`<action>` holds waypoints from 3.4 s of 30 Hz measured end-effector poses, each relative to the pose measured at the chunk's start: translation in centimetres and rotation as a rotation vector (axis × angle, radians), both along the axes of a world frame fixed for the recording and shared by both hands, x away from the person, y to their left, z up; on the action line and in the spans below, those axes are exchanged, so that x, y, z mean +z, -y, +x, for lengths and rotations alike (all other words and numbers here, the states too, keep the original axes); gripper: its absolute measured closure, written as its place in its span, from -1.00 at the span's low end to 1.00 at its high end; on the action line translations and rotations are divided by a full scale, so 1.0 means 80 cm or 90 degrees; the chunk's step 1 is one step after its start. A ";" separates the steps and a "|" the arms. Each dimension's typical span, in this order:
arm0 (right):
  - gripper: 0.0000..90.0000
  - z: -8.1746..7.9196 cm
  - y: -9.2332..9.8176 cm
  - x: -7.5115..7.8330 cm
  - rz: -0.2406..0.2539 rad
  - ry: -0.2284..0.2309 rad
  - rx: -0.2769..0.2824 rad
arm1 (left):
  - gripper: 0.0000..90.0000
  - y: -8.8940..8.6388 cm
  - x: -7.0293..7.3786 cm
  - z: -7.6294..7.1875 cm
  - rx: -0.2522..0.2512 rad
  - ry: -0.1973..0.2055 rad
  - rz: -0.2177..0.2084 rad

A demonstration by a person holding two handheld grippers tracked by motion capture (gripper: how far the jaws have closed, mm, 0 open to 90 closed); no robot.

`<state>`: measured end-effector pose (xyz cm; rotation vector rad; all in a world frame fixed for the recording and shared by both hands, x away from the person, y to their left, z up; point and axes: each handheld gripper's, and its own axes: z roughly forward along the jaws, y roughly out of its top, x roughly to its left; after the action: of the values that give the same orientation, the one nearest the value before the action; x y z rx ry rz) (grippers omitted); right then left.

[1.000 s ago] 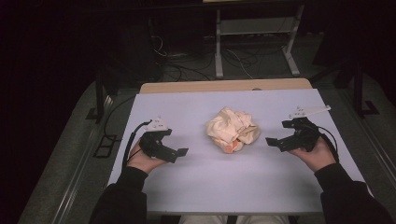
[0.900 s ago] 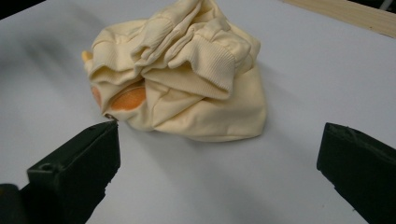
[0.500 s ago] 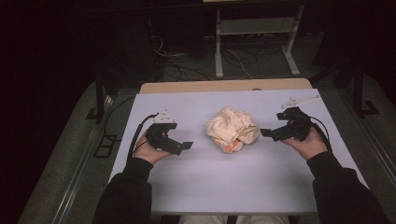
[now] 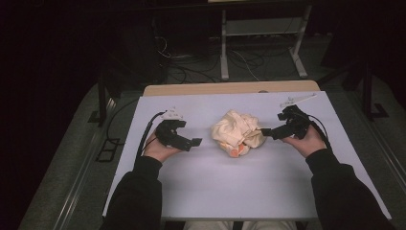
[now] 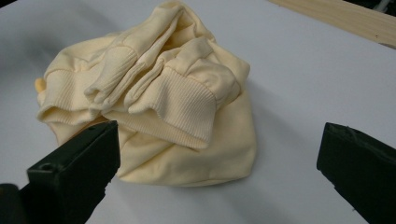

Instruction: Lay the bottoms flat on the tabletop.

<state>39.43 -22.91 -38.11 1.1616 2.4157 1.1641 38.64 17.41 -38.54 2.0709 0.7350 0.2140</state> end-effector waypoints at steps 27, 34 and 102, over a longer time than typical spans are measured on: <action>-1.00 -0.008 -0.014 -0.058 0.042 -0.029 0.010 | -1.00 0.058 -0.039 0.044 -0.004 -0.038 -0.068; -1.00 -0.008 -0.022 -0.073 0.039 -0.044 0.014 | -0.69 0.067 -0.049 0.053 0.000 -0.072 -0.079; 0.89 0.008 0.039 0.066 0.100 0.027 -0.103 | 0.77 0.052 0.164 0.036 0.103 0.049 0.022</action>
<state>40.07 -26.05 -32.82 1.3363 2.1854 1.3299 41.51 13.25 -25.45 2.0242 0.8573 0.3966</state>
